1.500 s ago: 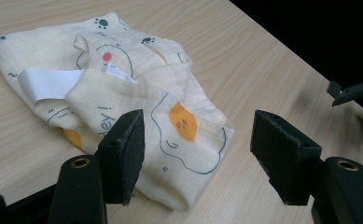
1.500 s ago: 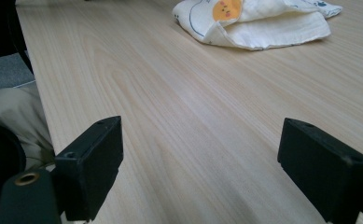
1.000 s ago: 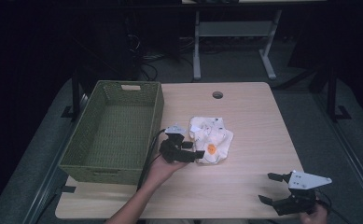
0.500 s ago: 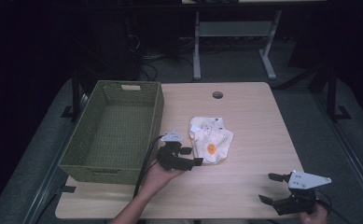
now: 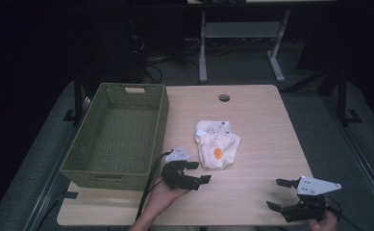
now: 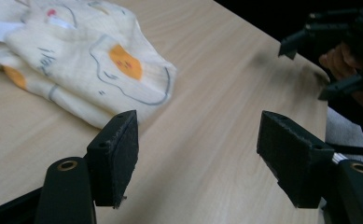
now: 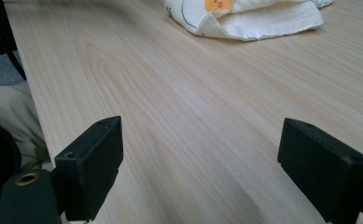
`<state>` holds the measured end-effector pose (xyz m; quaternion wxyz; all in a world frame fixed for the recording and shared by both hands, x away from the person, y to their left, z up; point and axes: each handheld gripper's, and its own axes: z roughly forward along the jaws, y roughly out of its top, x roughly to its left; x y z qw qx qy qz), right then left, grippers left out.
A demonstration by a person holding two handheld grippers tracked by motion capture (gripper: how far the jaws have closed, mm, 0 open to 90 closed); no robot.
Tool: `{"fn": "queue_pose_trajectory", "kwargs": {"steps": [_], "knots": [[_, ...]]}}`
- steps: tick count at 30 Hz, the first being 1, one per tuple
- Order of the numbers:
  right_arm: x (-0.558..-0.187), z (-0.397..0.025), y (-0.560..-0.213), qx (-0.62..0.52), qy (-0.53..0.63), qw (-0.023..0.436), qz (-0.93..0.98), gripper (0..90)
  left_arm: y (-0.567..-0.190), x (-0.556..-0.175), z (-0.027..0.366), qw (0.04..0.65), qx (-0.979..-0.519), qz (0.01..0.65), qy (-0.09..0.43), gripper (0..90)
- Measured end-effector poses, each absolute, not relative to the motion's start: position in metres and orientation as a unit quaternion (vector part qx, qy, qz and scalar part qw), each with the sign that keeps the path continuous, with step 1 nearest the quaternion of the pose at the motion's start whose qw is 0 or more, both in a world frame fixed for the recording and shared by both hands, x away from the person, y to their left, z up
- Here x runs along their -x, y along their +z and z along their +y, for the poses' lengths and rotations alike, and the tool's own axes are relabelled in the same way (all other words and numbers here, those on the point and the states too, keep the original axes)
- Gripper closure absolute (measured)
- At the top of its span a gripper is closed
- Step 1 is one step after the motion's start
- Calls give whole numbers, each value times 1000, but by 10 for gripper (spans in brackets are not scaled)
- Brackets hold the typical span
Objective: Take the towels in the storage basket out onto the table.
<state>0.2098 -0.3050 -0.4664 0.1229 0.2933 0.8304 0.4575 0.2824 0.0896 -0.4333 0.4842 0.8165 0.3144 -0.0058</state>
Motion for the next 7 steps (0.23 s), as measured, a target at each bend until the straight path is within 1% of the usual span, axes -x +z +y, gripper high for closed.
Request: {"fn": "queue_pose_trajectory", "kwargs": {"steps": [1,2,4,5,7], "knots": [[-210,-305,-466,-293,457,123,830,138,-434,-280,89,483,-819,310,1,296],[-210,-305,-466,-294,458,124,830,138,-437,-276,89,487,-818,306,-8,293],[-210,-305,-466,-294,458,124,830,138,-438,-275,87,479,-824,303,-10,293],[-210,-305,-466,-293,459,124,829,138,-439,-273,86,473,-829,298,-9,271],[-208,-305,-465,-295,462,125,827,138,-440,-269,86,474,-830,294,-16,269]]}}
